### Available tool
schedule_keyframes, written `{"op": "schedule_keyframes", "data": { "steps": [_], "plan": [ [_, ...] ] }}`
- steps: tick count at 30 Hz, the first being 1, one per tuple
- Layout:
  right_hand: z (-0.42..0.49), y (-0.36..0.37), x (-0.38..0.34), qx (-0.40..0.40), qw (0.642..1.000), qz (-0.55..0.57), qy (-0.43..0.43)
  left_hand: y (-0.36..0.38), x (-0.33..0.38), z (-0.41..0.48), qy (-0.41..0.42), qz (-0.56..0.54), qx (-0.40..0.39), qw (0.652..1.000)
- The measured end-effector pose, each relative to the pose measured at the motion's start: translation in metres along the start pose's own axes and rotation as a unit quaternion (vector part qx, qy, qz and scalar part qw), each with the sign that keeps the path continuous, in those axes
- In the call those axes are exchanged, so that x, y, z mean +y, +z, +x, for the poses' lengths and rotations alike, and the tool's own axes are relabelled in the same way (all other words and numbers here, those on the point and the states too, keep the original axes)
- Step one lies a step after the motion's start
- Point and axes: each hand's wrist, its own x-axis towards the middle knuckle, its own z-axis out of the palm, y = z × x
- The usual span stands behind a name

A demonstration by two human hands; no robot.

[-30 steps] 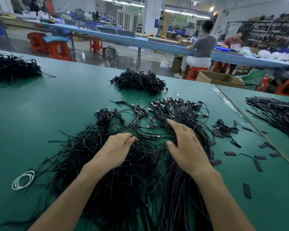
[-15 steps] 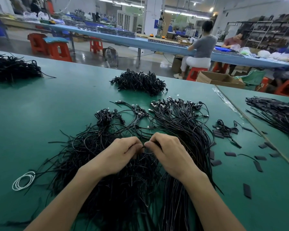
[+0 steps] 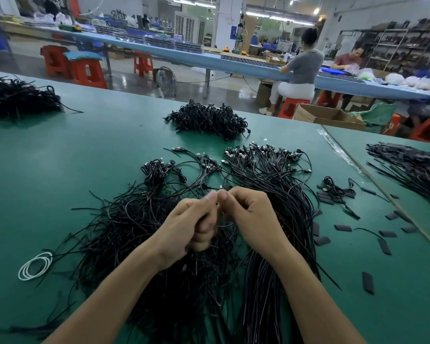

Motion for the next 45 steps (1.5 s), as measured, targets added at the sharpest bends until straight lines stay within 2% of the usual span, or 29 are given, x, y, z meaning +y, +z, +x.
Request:
{"op": "schedule_keyframes", "data": {
  "steps": [3,6,8,11,13,16,18,23,27,31,34,36,38,40,41,43,45],
  "plan": [
    [-0.003,0.005,0.005,-0.007,0.998,-0.040,0.048,-0.002,0.006,0.004,0.034,-0.133,0.020,0.990],
    [-0.009,0.011,0.013,-0.047,0.985,-0.134,0.097,-0.005,0.010,0.016,0.059,-0.278,0.075,0.956],
    [-0.013,0.017,0.014,-0.093,0.976,-0.171,0.100,-0.008,0.007,0.025,0.080,-0.288,0.134,0.945],
    [-0.018,0.019,0.009,-0.125,0.967,-0.208,0.080,-0.010,-0.010,0.033,0.132,-0.067,0.225,0.963],
    [-0.019,0.014,0.003,-0.116,0.966,-0.219,0.070,-0.013,-0.017,0.031,0.156,0.089,0.237,0.955],
    [-0.016,0.003,-0.005,-0.073,0.971,-0.222,0.050,-0.019,-0.020,0.024,0.125,0.262,0.154,0.945],
    [-0.013,-0.003,-0.010,-0.041,0.976,-0.211,0.032,-0.017,-0.020,0.018,0.086,0.302,0.084,0.946],
    [-0.007,-0.008,-0.017,0.010,0.990,-0.143,-0.003,-0.009,-0.009,0.008,-0.009,0.143,0.033,0.989],
    [-0.004,-0.006,-0.016,0.079,0.994,-0.070,-0.013,-0.013,-0.001,0.005,-0.089,0.093,-0.048,0.991],
    [-0.007,-0.004,-0.008,0.064,0.997,-0.042,0.026,-0.015,0.004,0.007,-0.035,-0.124,-0.064,0.990],
    [-0.012,-0.001,-0.003,0.010,0.991,-0.125,0.044,-0.009,0.007,0.011,0.023,-0.246,-0.056,0.967],
    [-0.016,0.001,-0.003,-0.038,0.980,-0.191,0.053,-0.005,0.007,0.016,0.057,-0.279,-0.023,0.958],
    [-0.017,0.002,-0.006,-0.087,0.969,-0.224,0.062,-0.005,0.001,0.023,0.093,-0.198,0.053,0.974],
    [-0.018,0.002,-0.008,-0.097,0.958,-0.262,0.060,-0.008,-0.007,0.026,0.114,0.010,0.143,0.983],
    [-0.018,0.000,-0.009,-0.088,0.957,-0.270,0.064,-0.010,-0.012,0.025,0.114,0.113,0.149,0.976],
    [-0.016,-0.005,-0.009,-0.066,0.953,-0.288,0.069,-0.012,-0.019,0.019,0.101,0.258,0.077,0.958],
    [-0.014,-0.009,-0.011,-0.045,0.955,-0.288,0.055,-0.010,-0.022,0.013,0.065,0.273,0.031,0.959]
  ]
}}
